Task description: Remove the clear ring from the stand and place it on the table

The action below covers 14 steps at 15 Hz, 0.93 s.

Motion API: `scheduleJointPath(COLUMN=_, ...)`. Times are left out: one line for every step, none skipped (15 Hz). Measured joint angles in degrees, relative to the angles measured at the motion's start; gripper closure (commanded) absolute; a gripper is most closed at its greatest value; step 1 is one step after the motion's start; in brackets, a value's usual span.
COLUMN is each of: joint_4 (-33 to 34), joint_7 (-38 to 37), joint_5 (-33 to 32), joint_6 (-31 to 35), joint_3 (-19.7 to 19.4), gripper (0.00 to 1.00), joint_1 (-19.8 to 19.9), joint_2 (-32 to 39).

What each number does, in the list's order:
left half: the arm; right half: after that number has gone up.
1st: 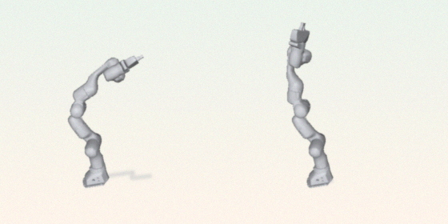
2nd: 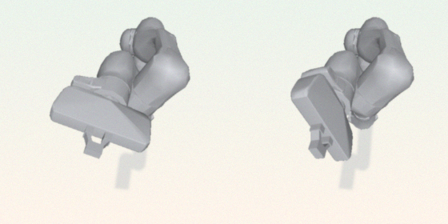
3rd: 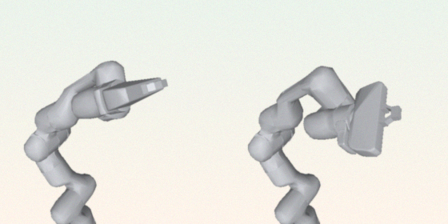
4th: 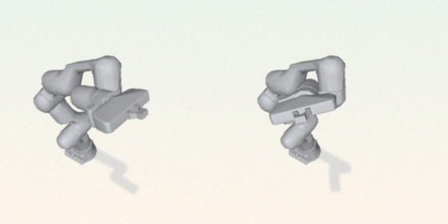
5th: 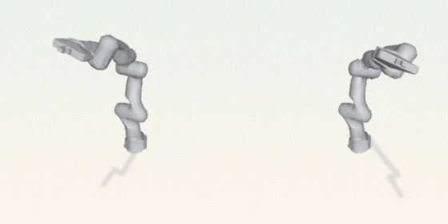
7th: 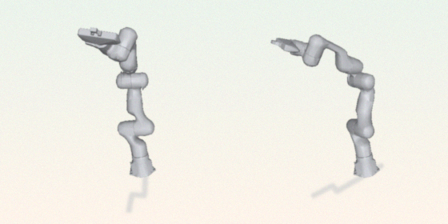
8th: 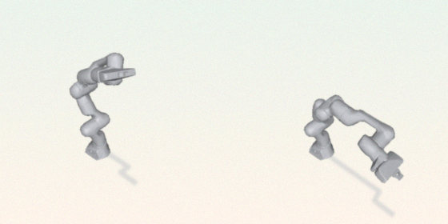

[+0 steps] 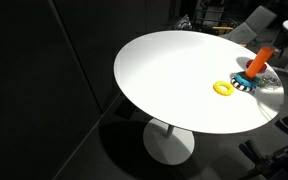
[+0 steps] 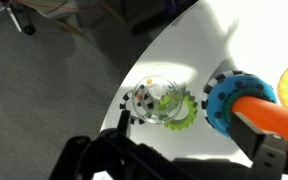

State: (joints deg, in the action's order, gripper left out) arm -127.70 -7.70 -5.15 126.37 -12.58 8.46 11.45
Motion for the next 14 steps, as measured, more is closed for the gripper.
scheduleJointPath(joint_4=-0.09, joint_7=0.54, joint_5=0.00, joint_6=-0.89, joint_3=0.19, gripper=0.00, joint_1=0.00, joint_2=-0.85)
scheduleJointPath(joint_4=-0.25, joint_7=1.24, joint_5=0.00, joint_6=-1.63, joint_3=0.36, gripper=0.00, joint_1=0.00, joint_2=-1.71)
scheduleJointPath(joint_4=-0.52, joint_7=1.87, joint_5=0.00, joint_6=-2.25, joint_3=0.54, gripper=0.00, joint_1=0.00, joint_2=-2.66)
scheduleJointPath(joint_4=-0.94, joint_7=2.63, joint_5=0.00, joint_6=-2.65, joint_3=0.71, gripper=0.00, joint_1=0.00, joint_2=-3.66)
scheduleJointPath(joint_4=-1.48, joint_7=3.45, joint_5=0.00, joint_6=-2.85, joint_3=0.88, gripper=0.00, joint_1=0.00, joint_2=-4.71)
scheduleJointPath(joint_4=-2.03, joint_7=4.14, joint_5=0.00, joint_6=-2.88, joint_3=1.04, gripper=0.00, joint_1=0.00, joint_2=-5.72)
scheduleJointPath(joint_4=-2.72, joint_7=4.94, joint_5=0.00, joint_6=-2.88, joint_3=1.20, gripper=0.00, joint_1=0.00, joint_2=-6.90)
scheduleJointPath(joint_4=-3.40, joint_7=5.67, joint_5=0.00, joint_6=-2.88, joint_3=1.37, gripper=0.00, joint_1=0.00, joint_2=-7.99)
scheduleJointPath(joint_4=-4.10, joint_7=6.22, joint_5=0.00, joint_6=-2.88, joint_3=1.55, gripper=0.00, joint_1=0.00, joint_2=-9.14)
scheduleJointPath(joint_4=-4.78, joint_7=6.76, joint_5=0.00, joint_6=-2.88, joint_3=1.73, gripper=0.00, joint_1=0.00, joint_2=-10.22)
scheduleJointPath(joint_4=-5.46, joint_7=7.13, joint_5=0.00, joint_6=-2.88, joint_3=1.91, gripper=0.00, joint_1=0.00, joint_2=-11.32)
scheduleJointPath(joint_4=-6.17, joint_7=7.42, joint_5=0.00, joint_6=-2.88, joint_3=2.08, gripper=0.00, joint_1=0.00, joint_2=-12.36)
scheduleJointPath(joint_4=-6.79, joint_7=7.67, joint_5=0.00, joint_6=-2.88, joint_3=2.23, gripper=0.00, joint_1=0.00, joint_2=-13.31)
scheduleJointPath(joint_4=-7.34, joint_7=7.80, joint_5=0.00, joint_6=-2.88, joint_3=2.34, gripper=0.00, joint_1=0.00, joint_2=-14.11)
